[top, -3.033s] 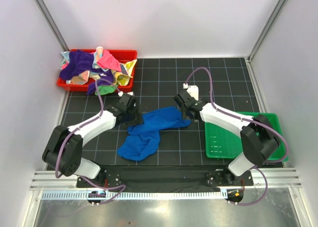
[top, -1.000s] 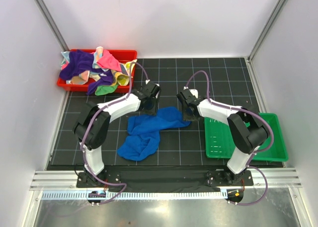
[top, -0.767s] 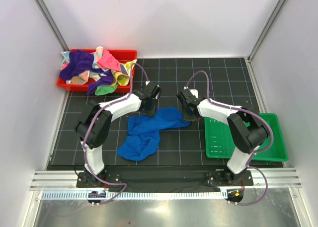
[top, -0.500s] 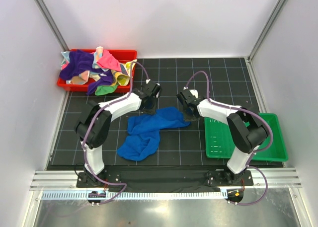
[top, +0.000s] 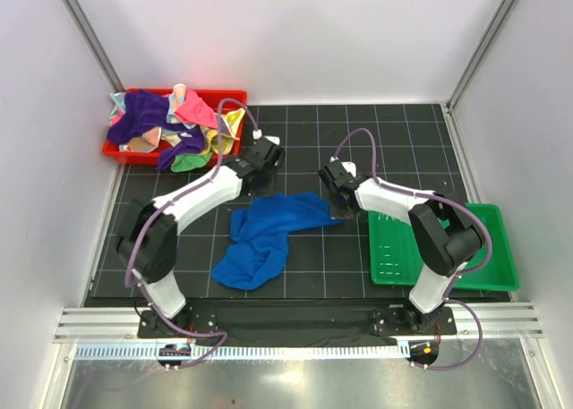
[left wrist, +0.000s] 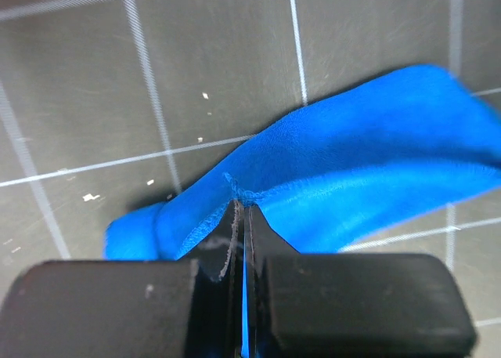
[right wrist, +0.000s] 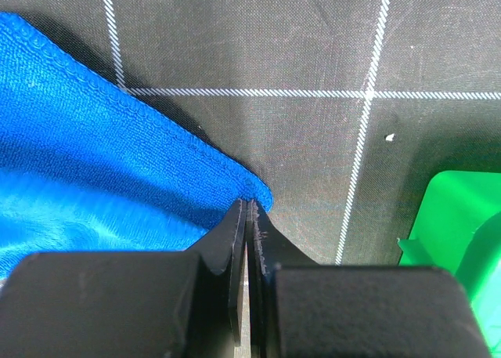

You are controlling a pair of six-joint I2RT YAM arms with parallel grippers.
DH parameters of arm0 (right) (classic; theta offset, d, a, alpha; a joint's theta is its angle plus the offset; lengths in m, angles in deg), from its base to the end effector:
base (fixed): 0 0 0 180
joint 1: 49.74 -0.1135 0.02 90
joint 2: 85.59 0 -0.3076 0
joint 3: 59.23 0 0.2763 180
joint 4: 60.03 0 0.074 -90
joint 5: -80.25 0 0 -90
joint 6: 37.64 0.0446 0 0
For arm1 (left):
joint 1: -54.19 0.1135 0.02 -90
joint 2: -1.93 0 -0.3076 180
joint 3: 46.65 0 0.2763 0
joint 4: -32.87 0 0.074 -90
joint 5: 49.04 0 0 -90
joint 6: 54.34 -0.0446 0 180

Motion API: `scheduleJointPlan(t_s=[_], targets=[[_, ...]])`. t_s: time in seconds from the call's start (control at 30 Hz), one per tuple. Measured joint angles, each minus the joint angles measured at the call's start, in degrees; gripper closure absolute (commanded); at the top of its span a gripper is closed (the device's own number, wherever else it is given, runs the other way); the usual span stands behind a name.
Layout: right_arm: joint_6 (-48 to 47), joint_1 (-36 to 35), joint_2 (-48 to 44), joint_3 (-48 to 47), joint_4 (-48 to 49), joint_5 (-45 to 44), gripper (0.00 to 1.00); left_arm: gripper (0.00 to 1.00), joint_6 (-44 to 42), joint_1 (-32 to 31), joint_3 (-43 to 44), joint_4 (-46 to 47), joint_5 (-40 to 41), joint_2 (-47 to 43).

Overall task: Fold and stack the towels
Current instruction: Flatten out the crumpled towel

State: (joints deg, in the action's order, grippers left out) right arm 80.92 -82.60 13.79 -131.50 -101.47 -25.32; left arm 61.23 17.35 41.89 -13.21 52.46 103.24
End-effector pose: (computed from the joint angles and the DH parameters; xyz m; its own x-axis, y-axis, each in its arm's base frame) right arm 0.3079 0.1847 0.1822 -0.8971 -0.0312 -0.4406 -0.0129 0.9989 -0.0446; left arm 0.3340 -0.2391 0.2533 -0.8358 0.0977 -0.5403 0.1599 0.9847 -0.0694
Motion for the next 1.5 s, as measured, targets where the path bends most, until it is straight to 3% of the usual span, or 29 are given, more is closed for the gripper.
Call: scheduleJointPlan(t_s=[0.13,0.33,0.5,0.63,0.83,1.5], targets=[[0.0,0.0,-0.2,-0.2,-0.5,-0.1,0.93,1.00,1.0,0.0,0.0,-1.3,2.4,-7.1],[-0.1,0.0,-1.8,-0.7,-0.8,0.0,0.75,1.00,2.6,-0.1,-2.3,-1.8,2.6,-16.0],[-0.4,0.0,-3.5,-0.7,-1.4,0.1,0.67,1.00,5.0,-0.2,-12.3,-0.9,1.1,-21.6],[-0.4,0.0,-4.4,-0.7,-1.8,0.4,0.65,1.00,7.1,-0.3,-21.8,-0.5,-1.5,-26.4],[-0.3,0.0,-5.5,0.3,-2.0,1.2,0.61,1.00,9.6,-0.9,-29.2,1.6,-4.7,-32.4],[2.0,-0.5,-7.6,3.4,-1.8,1.8,0.54,1.00,14.5,-4.8,-33.6,5.8,-6.6,-30.5]])
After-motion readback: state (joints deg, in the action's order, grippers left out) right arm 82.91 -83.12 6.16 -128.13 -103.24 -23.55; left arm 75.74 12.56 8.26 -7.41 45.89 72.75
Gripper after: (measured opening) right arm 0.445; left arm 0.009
